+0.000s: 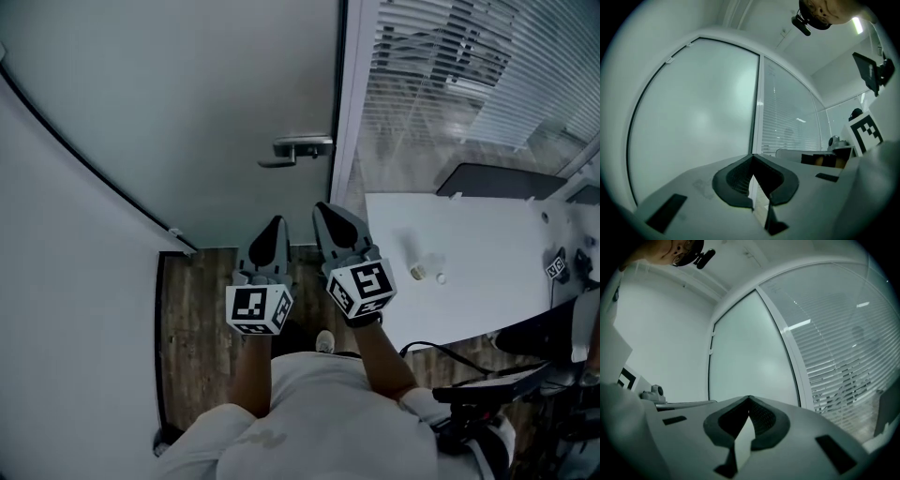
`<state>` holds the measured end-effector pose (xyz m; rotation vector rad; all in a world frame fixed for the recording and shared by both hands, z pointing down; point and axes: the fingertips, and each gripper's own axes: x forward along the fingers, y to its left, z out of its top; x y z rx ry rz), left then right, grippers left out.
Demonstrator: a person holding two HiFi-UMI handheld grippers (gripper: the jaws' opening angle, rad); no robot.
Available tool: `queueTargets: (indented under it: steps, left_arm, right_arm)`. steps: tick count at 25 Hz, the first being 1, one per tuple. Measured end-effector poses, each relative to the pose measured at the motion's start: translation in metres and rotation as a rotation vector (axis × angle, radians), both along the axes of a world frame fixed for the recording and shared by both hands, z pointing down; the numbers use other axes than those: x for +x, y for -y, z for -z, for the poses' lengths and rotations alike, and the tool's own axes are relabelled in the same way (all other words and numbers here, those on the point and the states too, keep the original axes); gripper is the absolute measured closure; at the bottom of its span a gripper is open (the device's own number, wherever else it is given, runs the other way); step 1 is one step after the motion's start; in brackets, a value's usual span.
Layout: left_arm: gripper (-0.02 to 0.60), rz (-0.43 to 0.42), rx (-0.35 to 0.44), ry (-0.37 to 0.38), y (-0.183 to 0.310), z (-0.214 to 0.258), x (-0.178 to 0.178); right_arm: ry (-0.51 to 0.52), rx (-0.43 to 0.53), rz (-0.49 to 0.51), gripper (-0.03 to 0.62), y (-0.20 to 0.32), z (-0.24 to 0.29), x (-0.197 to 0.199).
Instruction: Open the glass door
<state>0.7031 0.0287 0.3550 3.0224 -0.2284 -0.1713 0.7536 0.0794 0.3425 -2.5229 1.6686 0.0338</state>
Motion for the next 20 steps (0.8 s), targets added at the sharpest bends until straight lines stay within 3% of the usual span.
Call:
queueTargets:
  steps: [4,8,11,15,20]
  left_arm:
    - [0.580,-0.071,-0.055,0.038,0.015,-0.018,0.032]
    - [0.580,-0.095,-0.049,0.021,0.037,-0.014,0.069]
    - [0.580,-0.097,-0.020,0.033,0.058,-0.006,0.093]
    - [0.580,-0.121,0.017,0.062,0.094,-0.005,0.130]
    - [0.580,-0.156,0.105,0.151,0.112,-0.012,0.148]
  right_arm:
    - [0.022,-0.030,-0.004,0.592,0.013,-0.016,0.021]
    - [-0.003,-0.050,-0.002,0.592,0.027,-0.013,0.041]
    - [-0.035,-0.035,-0.020,0.592,0.037,0.004,0.058]
    - [-0.021,-0.031,-0.112,0.592,0.047,0.000,0.108]
    - [0.004,-0.016,-0.140,0.592,0.060,0.005,0.134]
